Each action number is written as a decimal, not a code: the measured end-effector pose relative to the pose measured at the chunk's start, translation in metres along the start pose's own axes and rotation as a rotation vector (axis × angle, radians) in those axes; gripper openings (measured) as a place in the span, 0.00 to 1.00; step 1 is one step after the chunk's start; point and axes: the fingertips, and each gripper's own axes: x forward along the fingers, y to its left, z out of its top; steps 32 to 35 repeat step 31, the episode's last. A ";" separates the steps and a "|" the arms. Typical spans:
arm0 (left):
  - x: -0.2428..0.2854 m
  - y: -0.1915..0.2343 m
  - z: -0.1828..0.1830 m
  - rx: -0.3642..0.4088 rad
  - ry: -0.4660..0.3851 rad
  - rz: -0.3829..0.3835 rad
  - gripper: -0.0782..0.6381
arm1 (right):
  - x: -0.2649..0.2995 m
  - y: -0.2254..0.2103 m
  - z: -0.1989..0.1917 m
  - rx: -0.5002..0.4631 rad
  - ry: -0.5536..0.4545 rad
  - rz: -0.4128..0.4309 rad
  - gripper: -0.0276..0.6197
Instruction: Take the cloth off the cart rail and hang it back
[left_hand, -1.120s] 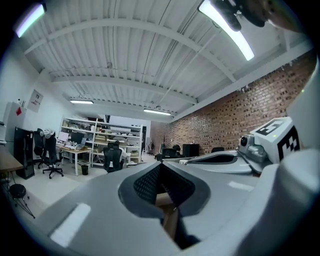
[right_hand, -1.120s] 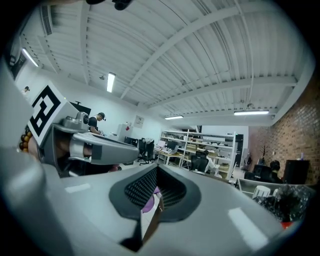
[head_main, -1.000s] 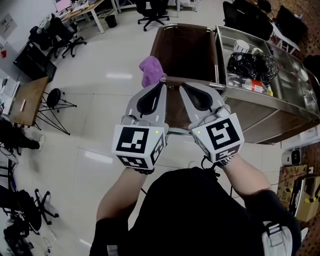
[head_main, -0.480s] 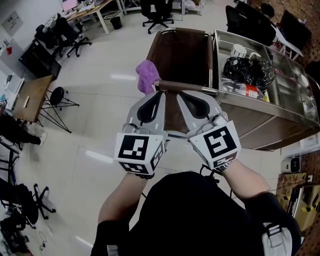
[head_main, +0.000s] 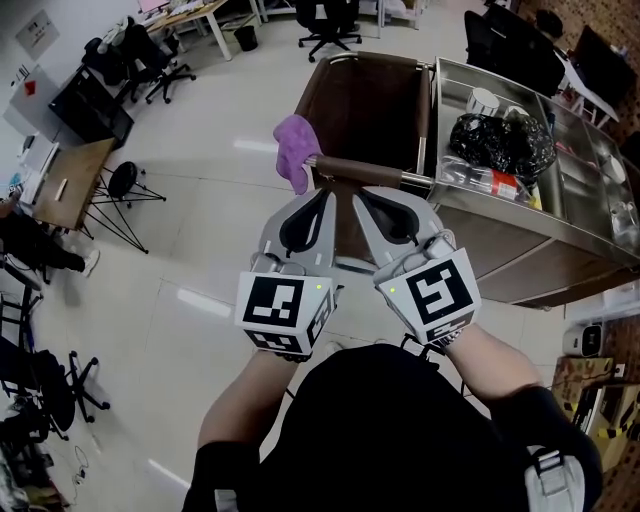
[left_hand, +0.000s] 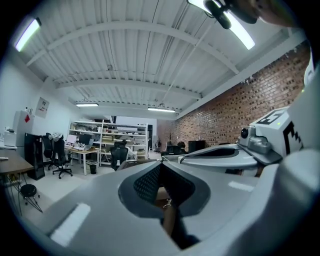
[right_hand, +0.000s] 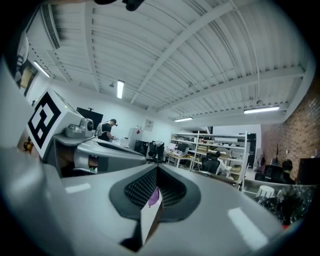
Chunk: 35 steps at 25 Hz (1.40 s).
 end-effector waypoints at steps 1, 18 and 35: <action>0.000 -0.001 -0.001 0.002 0.001 0.002 0.10 | -0.002 0.001 -0.004 0.026 0.033 -0.002 0.04; 0.007 -0.005 -0.011 0.027 0.014 0.017 0.10 | 0.003 -0.011 -0.003 -0.072 -0.100 0.024 0.04; 0.008 -0.011 -0.011 0.032 0.022 0.023 0.10 | -0.004 -0.015 -0.006 -0.028 -0.054 0.019 0.04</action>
